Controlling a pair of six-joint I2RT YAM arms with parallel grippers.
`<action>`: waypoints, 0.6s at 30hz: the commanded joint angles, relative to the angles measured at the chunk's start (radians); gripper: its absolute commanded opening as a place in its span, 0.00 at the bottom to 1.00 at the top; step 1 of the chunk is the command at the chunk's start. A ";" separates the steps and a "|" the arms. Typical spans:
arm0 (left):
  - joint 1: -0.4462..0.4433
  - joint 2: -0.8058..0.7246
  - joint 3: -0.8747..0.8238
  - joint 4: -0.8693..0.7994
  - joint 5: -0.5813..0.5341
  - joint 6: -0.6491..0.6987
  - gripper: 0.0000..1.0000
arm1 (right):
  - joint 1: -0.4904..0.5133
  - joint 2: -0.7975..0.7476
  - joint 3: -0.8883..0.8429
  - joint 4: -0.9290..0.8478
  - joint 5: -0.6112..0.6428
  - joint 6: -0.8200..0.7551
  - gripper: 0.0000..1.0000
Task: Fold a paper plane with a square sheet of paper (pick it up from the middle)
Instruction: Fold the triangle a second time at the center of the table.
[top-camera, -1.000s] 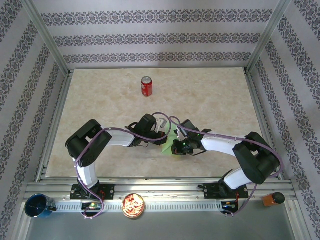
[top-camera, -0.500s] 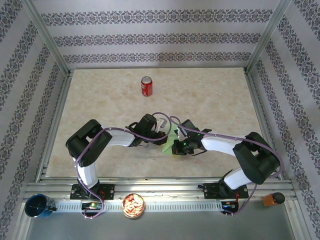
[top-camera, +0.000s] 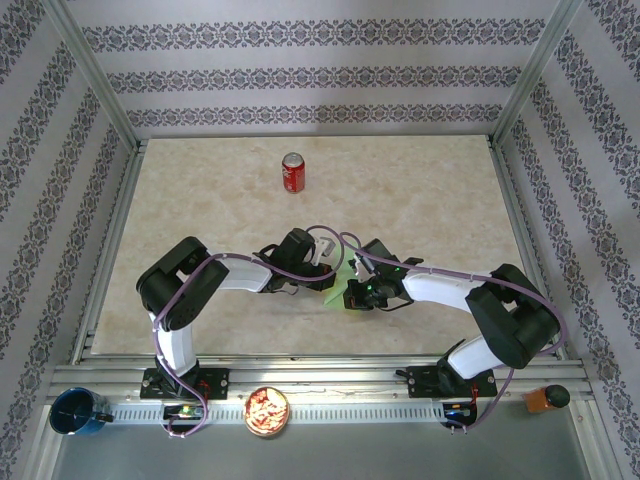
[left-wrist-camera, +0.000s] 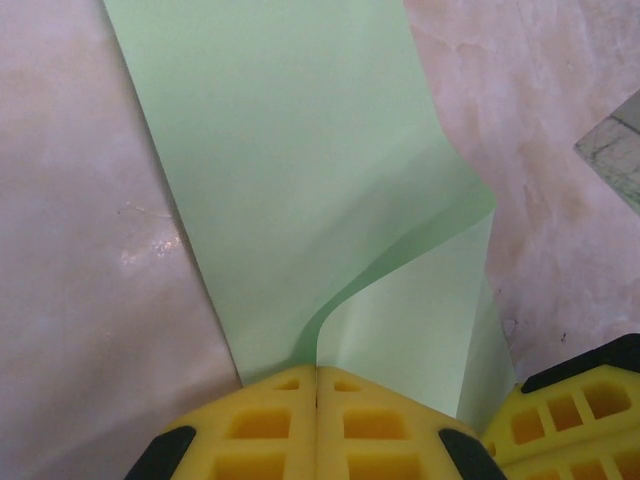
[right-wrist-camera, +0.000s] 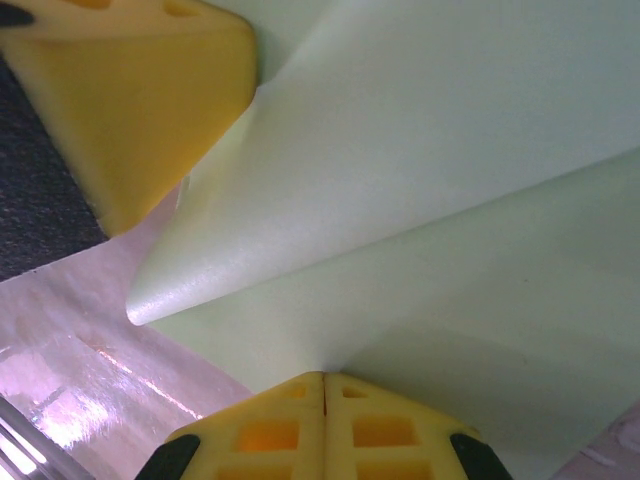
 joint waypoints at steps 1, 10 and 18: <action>0.016 0.017 0.015 -0.029 0.016 0.024 0.01 | -0.008 0.013 -0.001 -0.065 0.025 -0.009 0.03; 0.016 0.023 0.009 -0.033 0.014 0.020 0.01 | -0.049 -0.135 -0.040 0.039 0.014 0.119 0.10; 0.016 0.032 0.012 -0.030 0.016 0.018 0.00 | -0.098 -0.255 -0.177 0.351 0.043 0.419 0.01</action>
